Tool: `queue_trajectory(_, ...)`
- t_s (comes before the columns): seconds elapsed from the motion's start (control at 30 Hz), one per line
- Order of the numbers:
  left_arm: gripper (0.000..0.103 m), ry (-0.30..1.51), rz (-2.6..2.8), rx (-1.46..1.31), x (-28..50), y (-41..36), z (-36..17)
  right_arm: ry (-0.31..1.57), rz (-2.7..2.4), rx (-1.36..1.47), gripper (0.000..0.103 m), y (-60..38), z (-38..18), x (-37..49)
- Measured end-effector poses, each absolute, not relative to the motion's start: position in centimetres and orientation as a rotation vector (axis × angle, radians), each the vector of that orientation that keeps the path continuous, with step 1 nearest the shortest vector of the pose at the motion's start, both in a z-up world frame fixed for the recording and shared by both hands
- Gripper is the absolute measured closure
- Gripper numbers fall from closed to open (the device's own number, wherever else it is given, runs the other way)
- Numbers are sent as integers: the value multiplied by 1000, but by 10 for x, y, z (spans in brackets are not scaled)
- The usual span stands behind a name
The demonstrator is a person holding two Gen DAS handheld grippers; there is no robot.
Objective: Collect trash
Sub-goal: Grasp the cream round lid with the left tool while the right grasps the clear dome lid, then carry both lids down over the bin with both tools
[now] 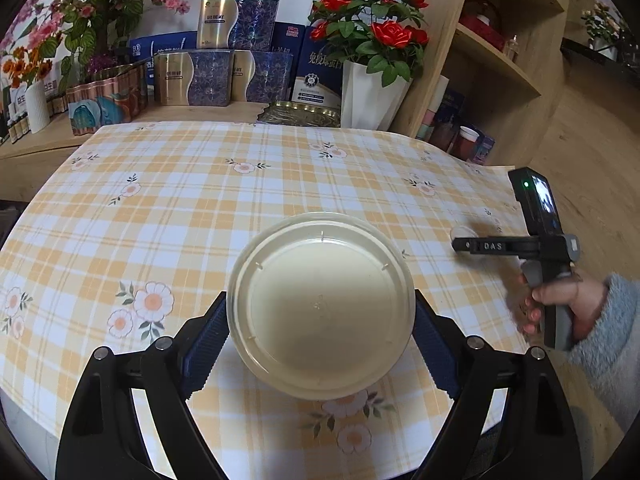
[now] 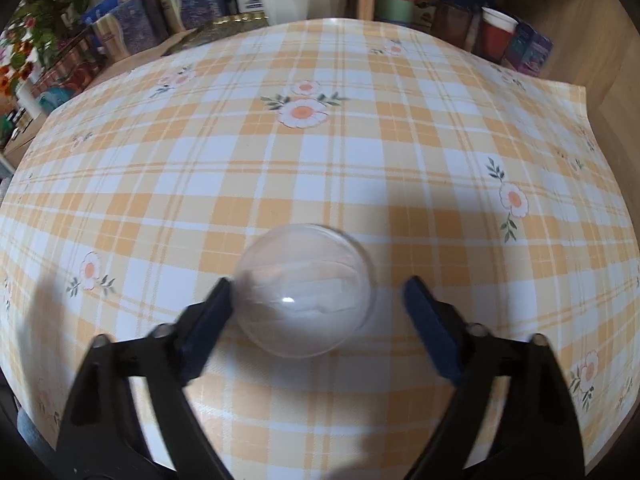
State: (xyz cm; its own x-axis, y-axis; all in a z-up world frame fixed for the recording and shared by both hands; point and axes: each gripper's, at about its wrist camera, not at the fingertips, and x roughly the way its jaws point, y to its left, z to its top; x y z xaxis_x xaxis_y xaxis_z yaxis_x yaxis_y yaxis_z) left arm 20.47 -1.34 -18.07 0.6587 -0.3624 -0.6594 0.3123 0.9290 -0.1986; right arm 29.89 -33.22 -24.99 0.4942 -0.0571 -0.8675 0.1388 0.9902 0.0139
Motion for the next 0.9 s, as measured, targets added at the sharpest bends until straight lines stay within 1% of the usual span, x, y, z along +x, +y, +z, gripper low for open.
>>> queue_trajectory(0.03,19,762,-388,-68,200,-13,-181,1045,-102,76,36,-330,-248,298)
queue_trajectory(0.1,19,761,-399,-66,189,-13,-180,1048,-80,53,36,-325,-245,296)
queue_trajectory(0.3,19,770,-428,-74,169,-15,-180,965,-17,24,36,-304,-221,264)
queue_trajectory(0.53,19,765,-454,-42,137,-19,-170,886,23,-41,36,-276,-194,206)
queue_trajectory(0.9,19,736,-498,-10,74,-20,-153,821,59,-11,36,-251,-171,118)
